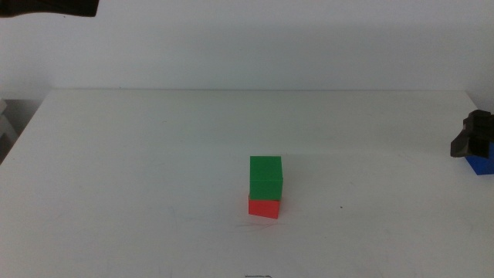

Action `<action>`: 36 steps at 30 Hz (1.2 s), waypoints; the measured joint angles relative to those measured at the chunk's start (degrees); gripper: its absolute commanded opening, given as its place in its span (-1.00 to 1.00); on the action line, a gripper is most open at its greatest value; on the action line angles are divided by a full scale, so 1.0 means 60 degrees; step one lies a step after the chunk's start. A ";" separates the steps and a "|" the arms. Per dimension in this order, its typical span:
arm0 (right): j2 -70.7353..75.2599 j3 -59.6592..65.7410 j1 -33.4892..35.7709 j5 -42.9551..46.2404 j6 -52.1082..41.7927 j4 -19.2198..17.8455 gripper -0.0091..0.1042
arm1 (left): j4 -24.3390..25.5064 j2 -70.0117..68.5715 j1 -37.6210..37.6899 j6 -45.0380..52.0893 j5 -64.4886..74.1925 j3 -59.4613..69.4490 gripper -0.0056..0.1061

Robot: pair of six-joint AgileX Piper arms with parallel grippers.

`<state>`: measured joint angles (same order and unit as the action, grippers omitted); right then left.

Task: Stack red cubes first, then green, then blue cubes in a specific spot.

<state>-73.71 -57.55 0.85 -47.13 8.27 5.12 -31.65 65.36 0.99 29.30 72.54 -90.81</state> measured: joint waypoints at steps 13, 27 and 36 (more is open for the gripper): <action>-0.1458 -0.2402 -0.0013 -0.1075 0.0820 -0.1843 0.66 | 0.0000 0.0000 0.0000 0.0000 0.0000 0.0000 0.73; -0.5712 -0.6848 -0.2086 -0.2718 -0.1832 -0.1082 0.55 | 0.0008 0.0000 0.0000 0.0000 0.0000 0.0000 0.73; -0.7767 -0.8098 -0.2544 -0.2618 -0.2871 -0.0854 0.55 | 0.0008 0.0000 0.0000 0.0000 0.0000 0.0000 0.73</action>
<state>-120.31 -106.14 -14.41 -62.83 -8.95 0.00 -31.60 65.36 0.99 29.30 72.54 -90.81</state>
